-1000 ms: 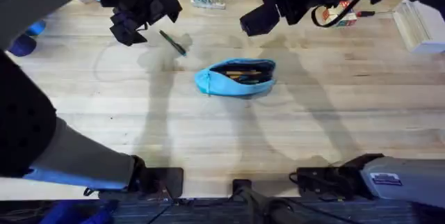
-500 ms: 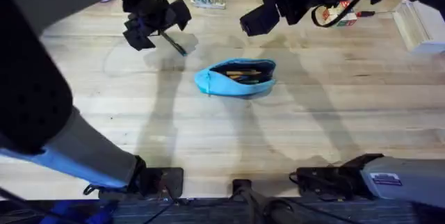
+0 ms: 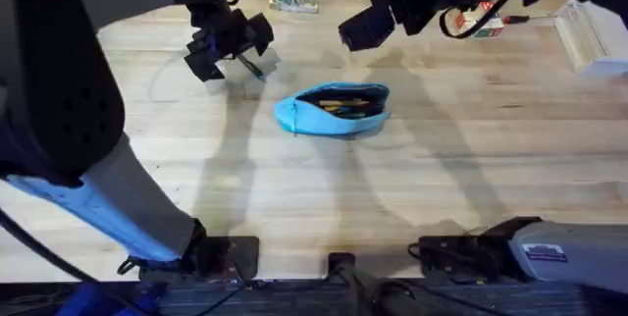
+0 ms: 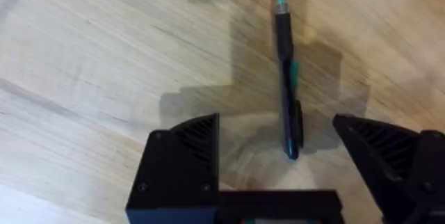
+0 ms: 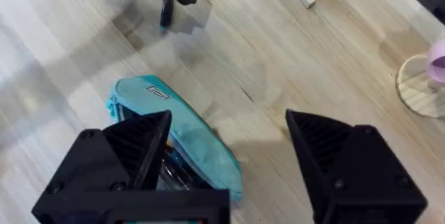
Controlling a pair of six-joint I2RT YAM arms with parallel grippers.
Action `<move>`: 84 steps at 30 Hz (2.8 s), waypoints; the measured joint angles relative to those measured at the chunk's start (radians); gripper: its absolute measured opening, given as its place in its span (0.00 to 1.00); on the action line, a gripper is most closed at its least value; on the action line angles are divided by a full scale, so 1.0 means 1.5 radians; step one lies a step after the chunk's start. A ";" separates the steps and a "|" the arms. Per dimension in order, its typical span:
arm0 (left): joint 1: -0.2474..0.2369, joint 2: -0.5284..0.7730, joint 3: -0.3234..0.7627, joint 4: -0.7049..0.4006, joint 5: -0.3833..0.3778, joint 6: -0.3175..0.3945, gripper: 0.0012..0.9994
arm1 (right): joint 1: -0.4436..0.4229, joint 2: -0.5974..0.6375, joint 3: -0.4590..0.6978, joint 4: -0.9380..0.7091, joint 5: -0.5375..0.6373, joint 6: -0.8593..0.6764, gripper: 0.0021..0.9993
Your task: Unzip the bag, pick up the pens from the table one at a time and place them inside, then zip the bag closed.
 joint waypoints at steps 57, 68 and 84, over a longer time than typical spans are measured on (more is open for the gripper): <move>-0.004 0.025 0.011 -0.026 -0.049 -0.007 0.05 | 0.000 -0.035 0.000 -0.026 0.000 0.000 1.00; -0.007 -0.051 0.011 -0.061 -0.049 0.022 0.05 | 0.000 -0.159 0.003 -0.196 -0.003 -0.003 1.00; -0.118 -0.213 0.011 -0.051 -0.049 0.132 0.04 | 0.000 -0.272 0.003 -0.326 -0.003 -0.102 1.00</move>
